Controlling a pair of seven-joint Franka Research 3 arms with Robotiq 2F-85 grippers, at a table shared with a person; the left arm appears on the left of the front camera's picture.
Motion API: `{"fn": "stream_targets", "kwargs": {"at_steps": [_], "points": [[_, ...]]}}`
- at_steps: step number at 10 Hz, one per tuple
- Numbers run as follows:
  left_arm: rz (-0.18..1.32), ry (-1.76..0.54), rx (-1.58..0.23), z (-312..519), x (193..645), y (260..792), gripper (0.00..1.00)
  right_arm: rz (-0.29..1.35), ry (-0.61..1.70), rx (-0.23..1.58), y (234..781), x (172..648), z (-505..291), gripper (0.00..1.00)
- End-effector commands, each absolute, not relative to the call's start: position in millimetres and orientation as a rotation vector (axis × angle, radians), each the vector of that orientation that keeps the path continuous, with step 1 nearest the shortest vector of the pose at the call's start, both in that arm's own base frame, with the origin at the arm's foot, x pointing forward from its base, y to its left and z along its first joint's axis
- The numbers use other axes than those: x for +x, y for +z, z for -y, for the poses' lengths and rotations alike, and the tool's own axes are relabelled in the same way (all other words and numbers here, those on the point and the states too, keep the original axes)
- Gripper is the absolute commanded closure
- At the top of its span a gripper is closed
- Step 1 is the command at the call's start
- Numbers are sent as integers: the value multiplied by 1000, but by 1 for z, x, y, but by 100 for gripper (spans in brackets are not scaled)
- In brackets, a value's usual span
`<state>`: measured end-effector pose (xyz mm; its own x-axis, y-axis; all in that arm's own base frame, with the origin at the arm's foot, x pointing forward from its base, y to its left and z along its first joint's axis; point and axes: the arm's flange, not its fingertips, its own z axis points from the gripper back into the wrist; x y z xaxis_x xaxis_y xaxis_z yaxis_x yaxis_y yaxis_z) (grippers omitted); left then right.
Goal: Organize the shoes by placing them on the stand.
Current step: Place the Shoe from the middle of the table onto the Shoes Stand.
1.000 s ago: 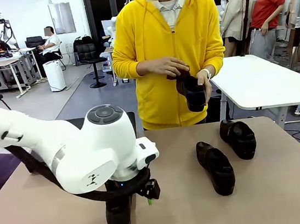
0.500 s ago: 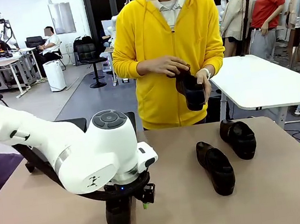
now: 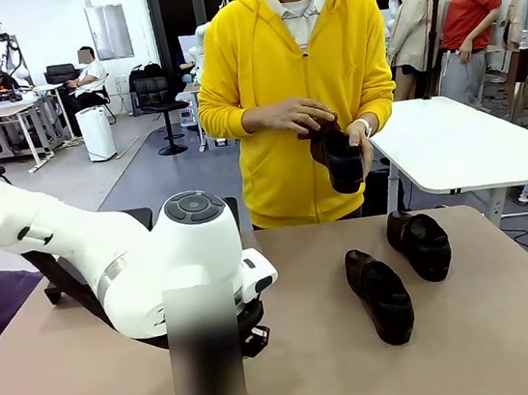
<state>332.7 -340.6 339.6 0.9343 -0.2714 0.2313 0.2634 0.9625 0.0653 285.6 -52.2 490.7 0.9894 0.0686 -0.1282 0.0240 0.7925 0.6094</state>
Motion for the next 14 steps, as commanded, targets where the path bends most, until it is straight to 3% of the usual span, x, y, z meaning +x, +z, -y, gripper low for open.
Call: {"fn": "stream_targets", "kwargs": {"at_steps": [1, 4, 7, 11, 14], "points": [[273, -254, 41, 341, 332, 345, 100, -149, 43, 643, 493, 286, 57, 0], [330, -291, -15, 321, 315, 381, 100, -149, 43, 643, 493, 286, 57, 0], [427, -431, -114, 249, 271, 462, 100, -149, 43, 643, 493, 286, 57, 0], [644, -455, 20, 104, 269, 509, 100, -149, 43, 643, 493, 286, 57, 0], [550, -296, 45, 6, 281, 503, 100, -149, 43, 643, 493, 286, 57, 0]]}}
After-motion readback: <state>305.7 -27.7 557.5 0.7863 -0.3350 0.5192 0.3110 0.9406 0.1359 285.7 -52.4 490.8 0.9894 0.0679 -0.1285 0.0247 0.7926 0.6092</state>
